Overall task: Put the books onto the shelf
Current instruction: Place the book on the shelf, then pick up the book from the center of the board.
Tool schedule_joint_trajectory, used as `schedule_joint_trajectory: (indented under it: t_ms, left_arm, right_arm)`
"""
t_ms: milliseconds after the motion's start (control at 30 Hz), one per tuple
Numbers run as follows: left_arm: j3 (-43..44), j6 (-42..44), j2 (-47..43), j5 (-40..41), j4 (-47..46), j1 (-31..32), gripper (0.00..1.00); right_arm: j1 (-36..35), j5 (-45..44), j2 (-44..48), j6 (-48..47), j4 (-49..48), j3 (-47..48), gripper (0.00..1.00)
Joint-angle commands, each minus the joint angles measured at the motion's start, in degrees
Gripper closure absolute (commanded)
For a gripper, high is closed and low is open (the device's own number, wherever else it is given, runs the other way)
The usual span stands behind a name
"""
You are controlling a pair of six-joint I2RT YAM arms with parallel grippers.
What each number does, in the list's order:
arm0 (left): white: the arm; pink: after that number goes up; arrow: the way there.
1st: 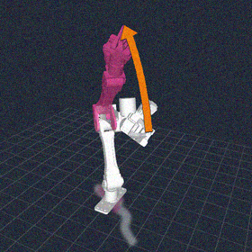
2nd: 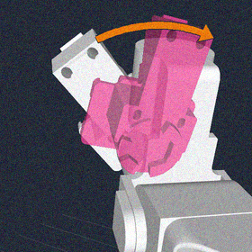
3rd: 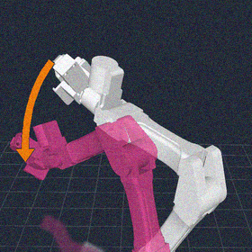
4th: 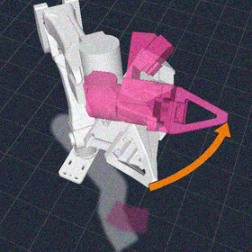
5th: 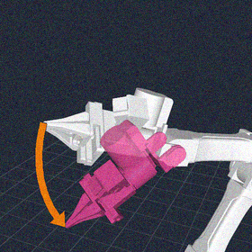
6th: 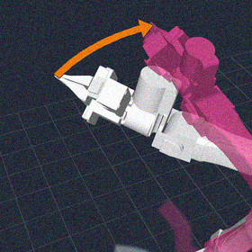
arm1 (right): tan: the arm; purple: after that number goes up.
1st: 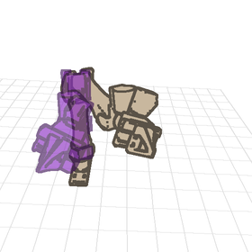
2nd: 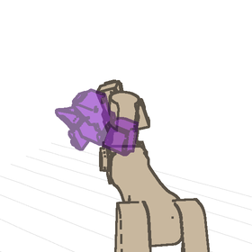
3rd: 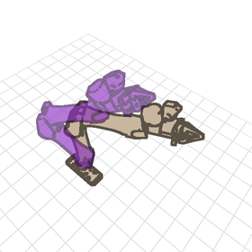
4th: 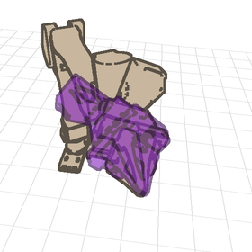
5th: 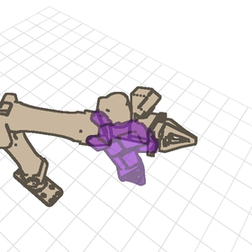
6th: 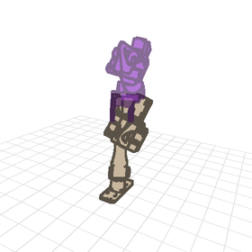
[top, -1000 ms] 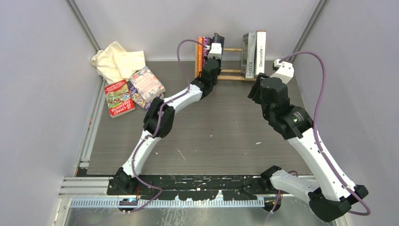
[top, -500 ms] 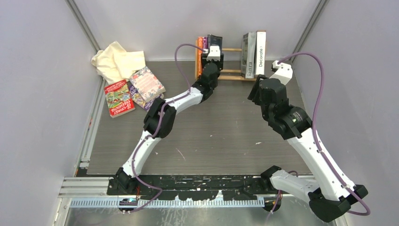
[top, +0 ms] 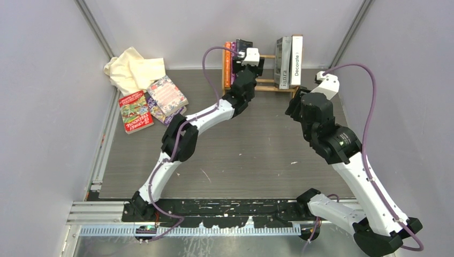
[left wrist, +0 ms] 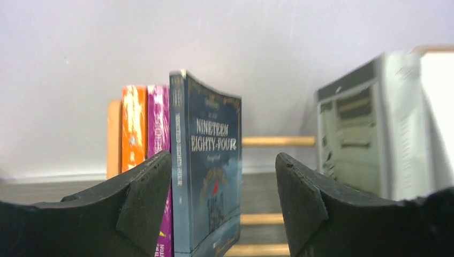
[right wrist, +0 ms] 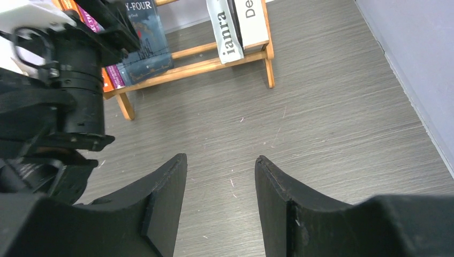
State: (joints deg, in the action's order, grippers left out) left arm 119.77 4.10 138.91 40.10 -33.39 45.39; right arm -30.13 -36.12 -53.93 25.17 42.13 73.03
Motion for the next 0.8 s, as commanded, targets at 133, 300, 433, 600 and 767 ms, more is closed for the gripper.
schedule_joint_trajectory:
  t_ms: [133,300,433,600,767]
  left_arm:
    - [1.79,11.08,-16.42,9.56,-2.67,4.76,0.27]
    - [-11.55,10.27,-30.02,21.73,1.66,5.6,0.19]
    - [-27.94,2.35,-44.23,27.39,7.79,4.58,0.18]
    - [-39.58,-28.57,-58.19,26.38,40.63,-0.74,0.18]
    - [-49.64,-46.07,-67.85,23.08,53.79,-6.6,0.18]
  right_arm:
    - [0.28,2.3,0.27,-0.32,-1.3,2.44,0.45]
    - [0.25,9.11,-2.31,2.68,-2.53,2.6,0.45]
    - [0.16,17.08,-7.05,5.11,-6.04,3.51,0.43]
    - [-3.6,22.95,-17.28,6.14,-11.05,6.57,0.4]
    - [-10.28,21.49,-28.49,7.65,-16.36,11.71,0.39]
